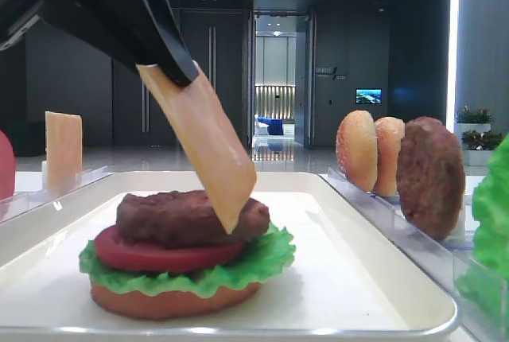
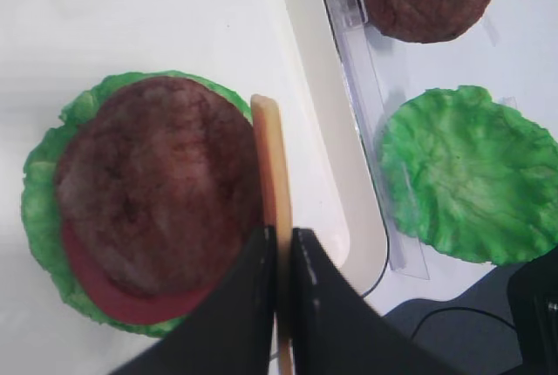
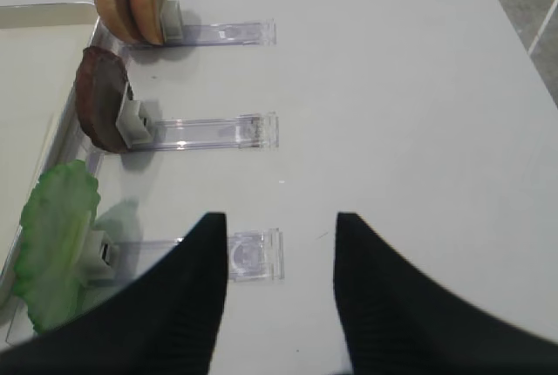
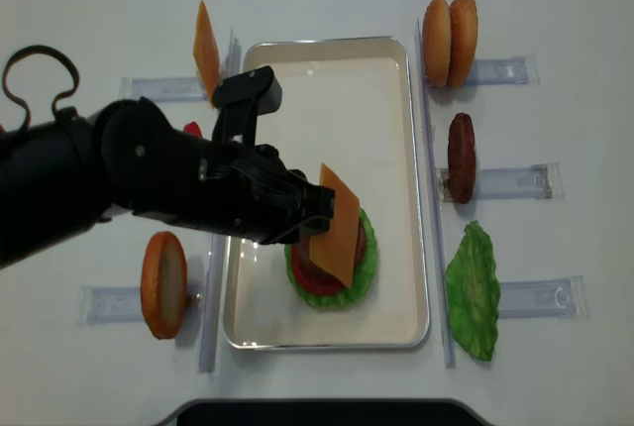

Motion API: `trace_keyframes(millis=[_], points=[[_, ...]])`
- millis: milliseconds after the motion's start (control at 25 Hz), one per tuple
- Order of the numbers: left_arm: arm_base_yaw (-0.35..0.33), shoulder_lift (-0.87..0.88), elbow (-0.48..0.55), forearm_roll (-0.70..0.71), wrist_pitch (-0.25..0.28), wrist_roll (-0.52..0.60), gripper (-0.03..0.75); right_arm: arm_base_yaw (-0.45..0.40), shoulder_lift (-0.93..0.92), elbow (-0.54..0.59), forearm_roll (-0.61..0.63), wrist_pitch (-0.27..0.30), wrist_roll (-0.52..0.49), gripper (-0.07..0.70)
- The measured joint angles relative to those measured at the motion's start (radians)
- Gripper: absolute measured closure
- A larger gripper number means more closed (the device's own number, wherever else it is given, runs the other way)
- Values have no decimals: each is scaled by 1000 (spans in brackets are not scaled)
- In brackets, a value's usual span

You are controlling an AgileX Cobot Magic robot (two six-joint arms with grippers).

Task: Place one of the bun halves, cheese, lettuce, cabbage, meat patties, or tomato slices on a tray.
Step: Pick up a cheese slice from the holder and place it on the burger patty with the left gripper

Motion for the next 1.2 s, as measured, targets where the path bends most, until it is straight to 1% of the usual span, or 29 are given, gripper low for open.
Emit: trace_keyframes(millis=[120,280,520,640,720,800,880,1000,1080,1200], points=[[0,0,0,22,0,-12,697,0,0,0,0,0,0,348],[0,0,0,87,1,-71,697,0,0,0,3,0,0,348],[0,0,0,130,11,-82,696,0,0,0,9,0,0,348],[0,0,0,138,14,-87,669,0,0,0,19,0,0,348],[0,0,0,174,26,-115,616,0,0,0,22,0,0,348],[0,0,0,233,36,-169,549,0,0,0,22,0,0,348],[0,0,0,315,48,-250,474,0,0,0,22,0,0,348],[0,0,0,413,64,-340,388,0,0,0,23,0,0,348],[0,0,0,454,73,-377,344,0,0,0,22,0,0,348],[0,0,0,472,76,-392,259,0,0,0,22,0,0,348]])
